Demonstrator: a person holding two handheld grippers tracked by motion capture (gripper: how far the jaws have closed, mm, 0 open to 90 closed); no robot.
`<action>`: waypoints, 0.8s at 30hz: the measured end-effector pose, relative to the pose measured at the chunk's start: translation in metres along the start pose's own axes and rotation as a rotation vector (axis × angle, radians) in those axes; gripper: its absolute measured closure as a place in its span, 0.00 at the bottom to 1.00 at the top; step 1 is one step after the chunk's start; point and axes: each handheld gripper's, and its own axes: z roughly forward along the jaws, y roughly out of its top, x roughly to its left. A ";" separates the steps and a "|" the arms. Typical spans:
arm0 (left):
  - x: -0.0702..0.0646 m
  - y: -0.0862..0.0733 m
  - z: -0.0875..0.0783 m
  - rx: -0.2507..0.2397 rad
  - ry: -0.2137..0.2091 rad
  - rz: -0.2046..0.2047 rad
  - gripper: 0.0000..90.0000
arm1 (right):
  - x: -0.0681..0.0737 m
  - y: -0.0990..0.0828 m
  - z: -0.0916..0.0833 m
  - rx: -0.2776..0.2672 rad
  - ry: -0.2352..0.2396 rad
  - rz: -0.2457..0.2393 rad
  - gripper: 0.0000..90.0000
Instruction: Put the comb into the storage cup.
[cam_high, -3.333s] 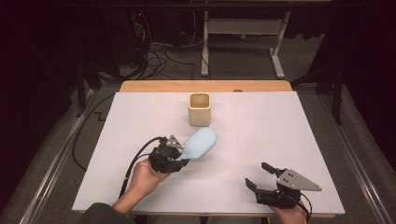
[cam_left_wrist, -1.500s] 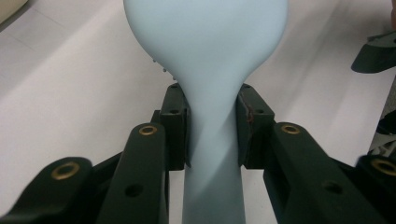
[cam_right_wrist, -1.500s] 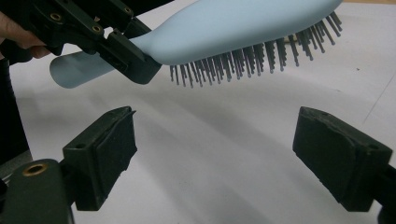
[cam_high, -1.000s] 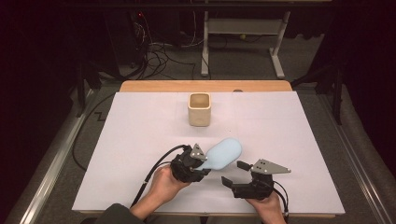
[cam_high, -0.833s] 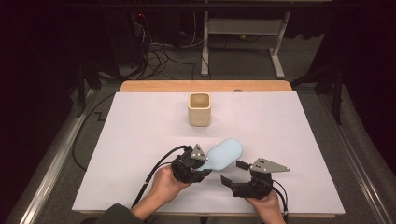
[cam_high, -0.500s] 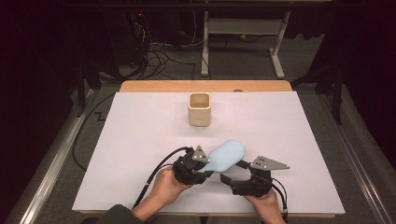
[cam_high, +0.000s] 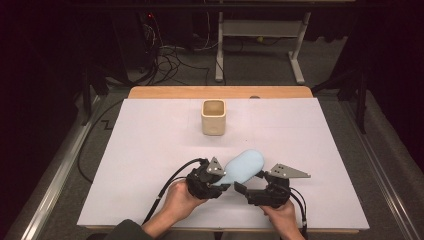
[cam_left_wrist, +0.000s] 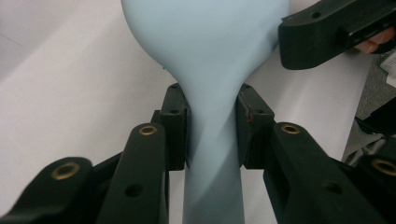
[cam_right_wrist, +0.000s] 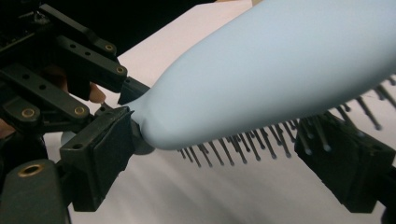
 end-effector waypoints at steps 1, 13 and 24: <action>0.000 0.000 0.000 0.001 -0.001 0.003 0.76 | 0.001 0.001 0.000 -0.004 0.001 0.001 0.14; -0.001 0.002 -0.004 -0.021 0.018 -0.004 0.77 | 0.005 0.010 0.008 -0.051 -0.007 0.009 0.16; 0.002 0.003 -0.009 -0.035 0.021 -0.014 0.77 | 0.009 0.016 0.020 -0.056 -0.002 0.034 0.18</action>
